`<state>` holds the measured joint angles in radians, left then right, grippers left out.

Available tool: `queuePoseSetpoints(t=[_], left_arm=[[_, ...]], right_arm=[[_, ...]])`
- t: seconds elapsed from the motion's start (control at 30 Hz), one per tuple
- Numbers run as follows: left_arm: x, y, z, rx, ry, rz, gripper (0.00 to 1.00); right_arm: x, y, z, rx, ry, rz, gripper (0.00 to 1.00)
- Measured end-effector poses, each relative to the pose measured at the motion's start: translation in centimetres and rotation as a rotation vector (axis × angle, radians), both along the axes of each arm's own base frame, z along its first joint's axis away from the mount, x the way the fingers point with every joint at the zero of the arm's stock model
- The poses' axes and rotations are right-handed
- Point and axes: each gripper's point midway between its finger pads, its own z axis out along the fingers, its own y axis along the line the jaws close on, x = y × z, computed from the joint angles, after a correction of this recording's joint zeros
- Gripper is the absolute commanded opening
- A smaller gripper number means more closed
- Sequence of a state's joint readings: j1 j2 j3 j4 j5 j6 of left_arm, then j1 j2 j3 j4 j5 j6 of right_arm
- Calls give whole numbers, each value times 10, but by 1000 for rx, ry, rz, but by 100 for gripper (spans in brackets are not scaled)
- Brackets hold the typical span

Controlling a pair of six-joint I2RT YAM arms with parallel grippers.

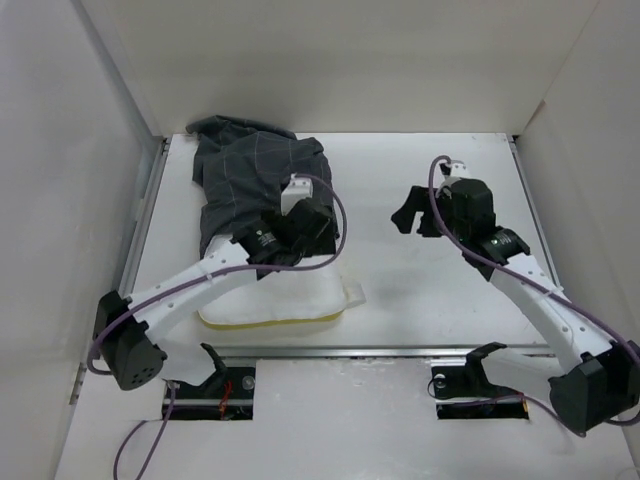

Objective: Put the pillow into the pillowcase

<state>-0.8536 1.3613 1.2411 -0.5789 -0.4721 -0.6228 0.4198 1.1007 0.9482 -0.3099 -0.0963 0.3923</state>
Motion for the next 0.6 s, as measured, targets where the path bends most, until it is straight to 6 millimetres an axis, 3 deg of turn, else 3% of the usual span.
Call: queuePoseSetpoints(t=[0.1,0.27,0.33,0.37,0.4,0.43,0.6], left_arm=[[-27,-3,-33,22,83,0,100],[-41,-8,-129,223,276,48,100],[-36,-8,-150,291,294,77,96],[-32,-10,-155,305,296,83,74],[-29,-12,-157,309,300,88,4],[-27,-13,-157,312,302,90,0],[-22,-2,-152,323,291,142,0]], right_arm=[[10,-30,-14,-30,49,-102,87],[4,-26,-34,-45,102,-63,87],[1,-22,-41,-45,117,-31,87],[0,-20,-44,-44,124,-16,87],[-1,-19,-47,-47,125,2,87],[-2,-18,-51,-51,131,8,87],[-3,-10,-80,-100,146,87,87]])
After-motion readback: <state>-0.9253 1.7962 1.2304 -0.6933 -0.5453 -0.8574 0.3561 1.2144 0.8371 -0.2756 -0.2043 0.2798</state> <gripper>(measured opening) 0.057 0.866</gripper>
